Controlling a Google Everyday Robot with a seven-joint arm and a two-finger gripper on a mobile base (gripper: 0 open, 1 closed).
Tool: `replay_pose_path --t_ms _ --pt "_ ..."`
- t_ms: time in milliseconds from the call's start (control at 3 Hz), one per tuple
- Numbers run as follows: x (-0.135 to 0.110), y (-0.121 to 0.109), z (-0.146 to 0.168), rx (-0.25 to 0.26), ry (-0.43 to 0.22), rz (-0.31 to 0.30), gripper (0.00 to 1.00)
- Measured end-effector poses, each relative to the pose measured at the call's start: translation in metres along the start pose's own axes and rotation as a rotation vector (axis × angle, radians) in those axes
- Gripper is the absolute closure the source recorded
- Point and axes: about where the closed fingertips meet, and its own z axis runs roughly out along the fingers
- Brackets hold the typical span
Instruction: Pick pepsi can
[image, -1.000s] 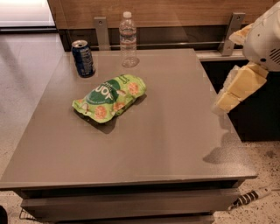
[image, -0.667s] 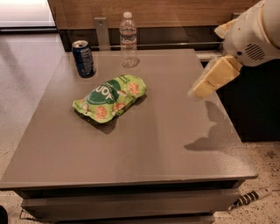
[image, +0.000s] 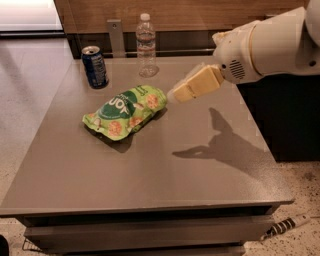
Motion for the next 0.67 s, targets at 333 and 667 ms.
replay_pose_path --t_ms 333,667 --pt "-0.0187 0.0100 0.0258 0.024 -0.073 0.029 0.00" --pt "-0.0188 0.0101 0.0258 0.024 -0.073 0.029 0.00"
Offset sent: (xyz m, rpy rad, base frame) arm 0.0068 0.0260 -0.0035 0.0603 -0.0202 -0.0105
